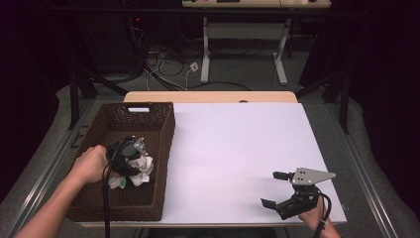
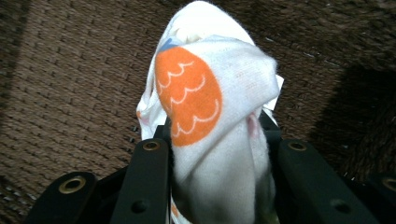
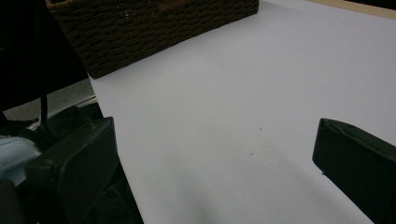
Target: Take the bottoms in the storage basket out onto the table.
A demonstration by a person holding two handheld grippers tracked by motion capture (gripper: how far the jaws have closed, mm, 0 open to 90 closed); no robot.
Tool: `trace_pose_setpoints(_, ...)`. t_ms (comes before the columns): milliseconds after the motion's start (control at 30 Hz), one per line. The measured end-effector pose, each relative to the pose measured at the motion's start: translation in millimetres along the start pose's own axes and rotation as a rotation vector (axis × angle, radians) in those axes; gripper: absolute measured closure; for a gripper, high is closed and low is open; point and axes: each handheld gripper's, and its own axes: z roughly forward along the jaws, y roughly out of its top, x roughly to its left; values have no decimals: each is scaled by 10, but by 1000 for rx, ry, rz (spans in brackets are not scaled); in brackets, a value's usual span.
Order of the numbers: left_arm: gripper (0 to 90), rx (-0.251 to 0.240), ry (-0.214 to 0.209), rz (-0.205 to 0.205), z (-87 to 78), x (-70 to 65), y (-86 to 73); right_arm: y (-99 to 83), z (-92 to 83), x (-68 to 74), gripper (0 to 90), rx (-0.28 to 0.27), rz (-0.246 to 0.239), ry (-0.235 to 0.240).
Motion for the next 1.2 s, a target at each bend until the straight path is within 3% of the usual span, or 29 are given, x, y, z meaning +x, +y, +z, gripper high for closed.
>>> trace_pose_setpoints(300, 673, -13, 30, 24, -57, 65, 47, -1, 11, -2, 0, 3, -4, -5)
trace_pose_setpoints(867, 673, -32, 67, 16, -145, 151, 52, -2, 21, 0, 0, 16, -7, -2)
trace_pose_setpoints(1200, 672, -2, 92, 64, -231, 195, 143, -5, 18, -2, 0, 17, -6, -3)
